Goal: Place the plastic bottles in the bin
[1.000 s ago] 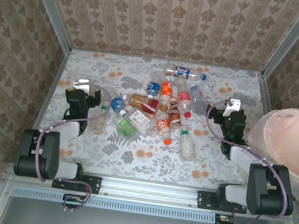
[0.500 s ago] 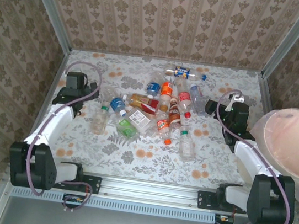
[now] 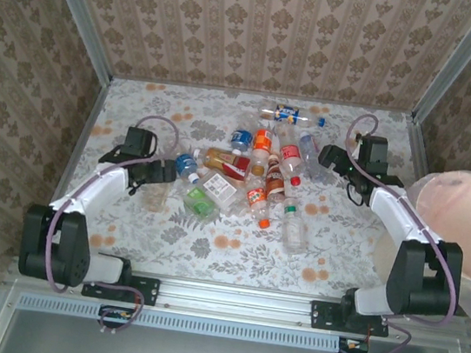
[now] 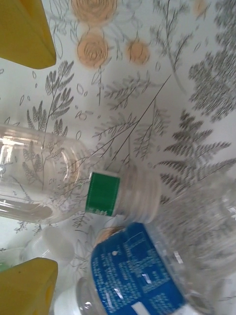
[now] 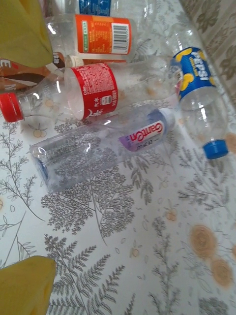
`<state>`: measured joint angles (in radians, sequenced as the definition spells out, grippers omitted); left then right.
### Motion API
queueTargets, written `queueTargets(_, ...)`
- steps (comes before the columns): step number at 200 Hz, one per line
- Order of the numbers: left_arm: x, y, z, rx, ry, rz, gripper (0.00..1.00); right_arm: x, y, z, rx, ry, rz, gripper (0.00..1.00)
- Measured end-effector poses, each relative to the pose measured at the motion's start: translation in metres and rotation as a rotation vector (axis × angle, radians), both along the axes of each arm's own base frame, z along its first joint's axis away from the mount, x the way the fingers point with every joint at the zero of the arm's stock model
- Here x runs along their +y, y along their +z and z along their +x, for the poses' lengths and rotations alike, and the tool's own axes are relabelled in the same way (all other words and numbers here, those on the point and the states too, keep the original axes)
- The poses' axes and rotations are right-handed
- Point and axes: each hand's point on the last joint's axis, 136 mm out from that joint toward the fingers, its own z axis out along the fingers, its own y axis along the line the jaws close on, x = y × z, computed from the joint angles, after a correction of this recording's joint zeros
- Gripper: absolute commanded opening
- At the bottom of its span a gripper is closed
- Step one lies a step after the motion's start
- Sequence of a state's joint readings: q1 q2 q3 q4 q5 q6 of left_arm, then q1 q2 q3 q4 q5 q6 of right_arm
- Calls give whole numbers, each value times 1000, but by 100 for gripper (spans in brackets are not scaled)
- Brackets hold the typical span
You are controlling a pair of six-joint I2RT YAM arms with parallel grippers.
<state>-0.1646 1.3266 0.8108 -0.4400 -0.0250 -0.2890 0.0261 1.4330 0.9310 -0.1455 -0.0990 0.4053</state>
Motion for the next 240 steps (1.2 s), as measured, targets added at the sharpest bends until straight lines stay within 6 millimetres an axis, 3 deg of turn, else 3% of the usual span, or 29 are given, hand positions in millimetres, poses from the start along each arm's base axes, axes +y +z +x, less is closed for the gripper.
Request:
queueTargets(29, -5, -10, -4, 37, -47, 11, 98, 6, -8, 0, 45, 9, 20, 100)
queueTargets(78, -24, -16, -19, 85, -115, 39, 97, 8, 6, 7, 20, 13, 20, 100)
queueTargets(124, -15, -26, -38, 177, -27, 49, 93, 8, 7, 7, 23, 14, 18, 100)
queueTargets(165, -12, -43, -51, 241, 9, 48, 83, 8, 7, 7, 22, 16, 16, 100)
queueTargets(240, -11, -65, -59, 288, 45, 35, 59, 8, 7, 7, 22, 15, 14, 100)
